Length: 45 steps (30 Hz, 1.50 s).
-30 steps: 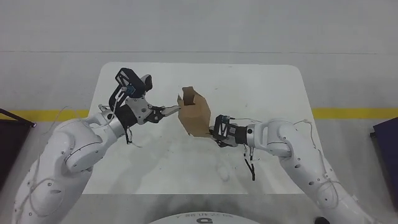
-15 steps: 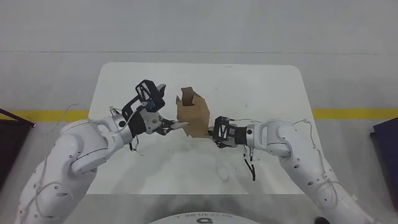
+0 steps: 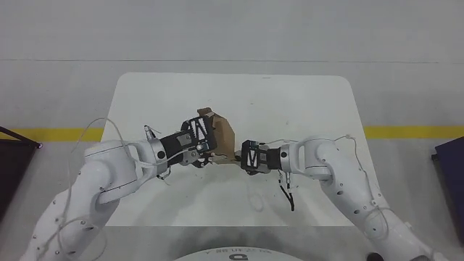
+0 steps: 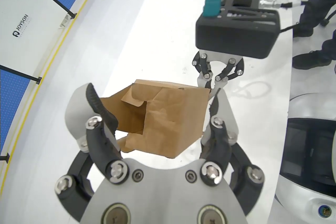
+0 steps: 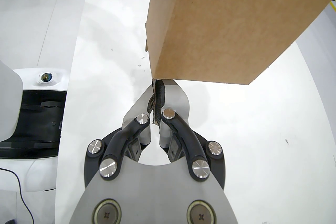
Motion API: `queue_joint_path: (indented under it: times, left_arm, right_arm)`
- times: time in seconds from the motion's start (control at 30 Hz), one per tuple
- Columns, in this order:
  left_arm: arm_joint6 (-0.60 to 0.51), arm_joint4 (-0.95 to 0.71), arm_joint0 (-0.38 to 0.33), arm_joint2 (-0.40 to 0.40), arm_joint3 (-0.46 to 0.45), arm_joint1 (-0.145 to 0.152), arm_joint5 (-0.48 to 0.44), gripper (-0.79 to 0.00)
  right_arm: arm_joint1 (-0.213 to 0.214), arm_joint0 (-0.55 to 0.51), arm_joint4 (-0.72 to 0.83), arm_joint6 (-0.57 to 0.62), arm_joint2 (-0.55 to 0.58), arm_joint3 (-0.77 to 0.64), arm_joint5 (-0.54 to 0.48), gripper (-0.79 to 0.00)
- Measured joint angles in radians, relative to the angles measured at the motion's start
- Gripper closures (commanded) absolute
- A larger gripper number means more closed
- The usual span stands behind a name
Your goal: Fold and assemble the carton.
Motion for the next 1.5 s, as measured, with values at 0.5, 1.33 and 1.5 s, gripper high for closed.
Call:
queue_joint_path:
  times: [0.5,1.33,1.5]
  left_arm:
    - [-0.010,-0.011,0.051,0.015,0.004,0.010,-0.004,-0.135]
    - [0.094,-0.076,0.054,-0.115,-0.038,0.016,0.191,-0.785]
    - [0.131,-0.222,0.116,-0.195,0.007,0.013,0.311,-0.785]
  right_arm:
    - [-0.006,0.032,0.004,0.002,-0.033,0.005,-0.011,0.000]
    - [0.004,-0.041,-0.200,-0.314,0.020,0.006,0.029,0.000]
    - [0.007,-0.049,-0.294,-0.503,0.028,0.028,0.001,0.000]
